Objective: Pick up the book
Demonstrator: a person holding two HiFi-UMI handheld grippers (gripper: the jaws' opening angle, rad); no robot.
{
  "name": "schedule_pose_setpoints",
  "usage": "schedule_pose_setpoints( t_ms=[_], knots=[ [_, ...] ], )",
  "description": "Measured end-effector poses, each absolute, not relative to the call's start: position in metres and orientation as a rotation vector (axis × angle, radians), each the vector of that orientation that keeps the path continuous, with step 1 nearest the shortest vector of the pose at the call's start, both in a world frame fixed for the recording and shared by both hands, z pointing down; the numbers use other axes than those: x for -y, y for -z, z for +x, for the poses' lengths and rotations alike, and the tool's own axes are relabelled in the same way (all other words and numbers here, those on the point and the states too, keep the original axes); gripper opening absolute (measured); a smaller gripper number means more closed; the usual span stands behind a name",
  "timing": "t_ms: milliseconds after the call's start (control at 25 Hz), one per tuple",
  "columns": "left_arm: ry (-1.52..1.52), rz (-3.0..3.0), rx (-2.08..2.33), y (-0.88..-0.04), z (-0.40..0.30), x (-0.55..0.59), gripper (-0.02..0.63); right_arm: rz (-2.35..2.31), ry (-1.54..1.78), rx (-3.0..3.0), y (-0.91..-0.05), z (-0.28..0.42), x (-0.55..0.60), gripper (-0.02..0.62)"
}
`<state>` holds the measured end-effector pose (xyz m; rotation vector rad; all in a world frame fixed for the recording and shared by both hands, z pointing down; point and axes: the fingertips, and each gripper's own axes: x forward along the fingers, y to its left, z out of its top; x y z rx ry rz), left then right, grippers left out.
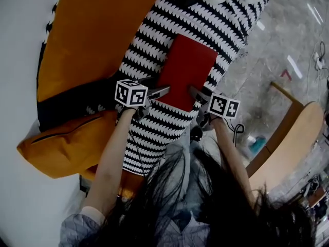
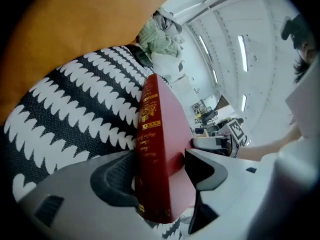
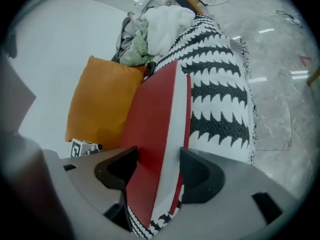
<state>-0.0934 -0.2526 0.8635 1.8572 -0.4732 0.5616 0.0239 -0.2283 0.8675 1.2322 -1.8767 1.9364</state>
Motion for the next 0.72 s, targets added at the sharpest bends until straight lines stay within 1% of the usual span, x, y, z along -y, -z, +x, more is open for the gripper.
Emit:
schedule_pose_setpoints(
  t_ms=[440, 720],
  knots=[
    [-0.449, 1.9, 0.557, -0.782, -0.074, 0.247, 0.316, 1.328, -1.831, 1.93, -0.784, 0.046, 0.226, 0.281],
    [-0.349, 1.935, 0.635, -0.712, -0.056, 0.226, 0.316, 1.371, -1.759, 2.008, -0.714, 0.067, 0.209, 0.278]
  ],
)
